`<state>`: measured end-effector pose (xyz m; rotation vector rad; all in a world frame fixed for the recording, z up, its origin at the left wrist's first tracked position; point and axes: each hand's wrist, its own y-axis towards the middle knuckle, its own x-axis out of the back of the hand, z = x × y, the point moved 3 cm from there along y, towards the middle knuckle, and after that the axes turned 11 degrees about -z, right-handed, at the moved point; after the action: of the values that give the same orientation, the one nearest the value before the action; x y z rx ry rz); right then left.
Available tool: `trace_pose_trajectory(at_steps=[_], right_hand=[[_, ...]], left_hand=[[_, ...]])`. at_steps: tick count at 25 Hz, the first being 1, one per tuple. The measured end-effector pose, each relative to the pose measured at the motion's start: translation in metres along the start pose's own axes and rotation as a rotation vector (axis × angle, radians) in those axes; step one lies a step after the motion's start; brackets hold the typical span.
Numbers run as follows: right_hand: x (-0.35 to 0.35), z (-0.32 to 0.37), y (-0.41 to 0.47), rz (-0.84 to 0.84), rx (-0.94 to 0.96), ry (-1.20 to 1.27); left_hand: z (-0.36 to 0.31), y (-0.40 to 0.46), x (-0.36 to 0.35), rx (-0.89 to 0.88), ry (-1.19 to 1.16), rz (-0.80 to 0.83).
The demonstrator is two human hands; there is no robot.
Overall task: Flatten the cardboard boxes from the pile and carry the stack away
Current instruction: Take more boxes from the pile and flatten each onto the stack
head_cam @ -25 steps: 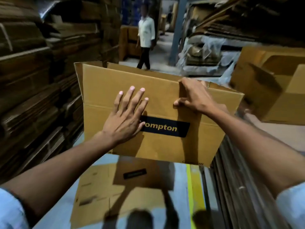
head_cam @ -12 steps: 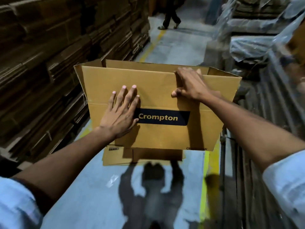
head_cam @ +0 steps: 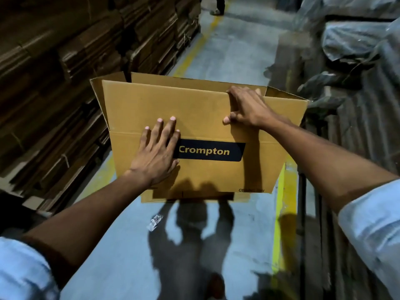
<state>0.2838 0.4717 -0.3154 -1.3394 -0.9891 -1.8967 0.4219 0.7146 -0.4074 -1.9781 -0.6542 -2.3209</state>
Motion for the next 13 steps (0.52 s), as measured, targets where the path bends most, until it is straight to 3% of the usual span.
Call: trace_pose_trajectory(at_steps=[13], right_hand=[[-0.302,-0.084,0.024,0.176,0.001,0.140]], left_hand=[[-0.014,-0.037,-0.306,0.179,-0.100,0.093]])
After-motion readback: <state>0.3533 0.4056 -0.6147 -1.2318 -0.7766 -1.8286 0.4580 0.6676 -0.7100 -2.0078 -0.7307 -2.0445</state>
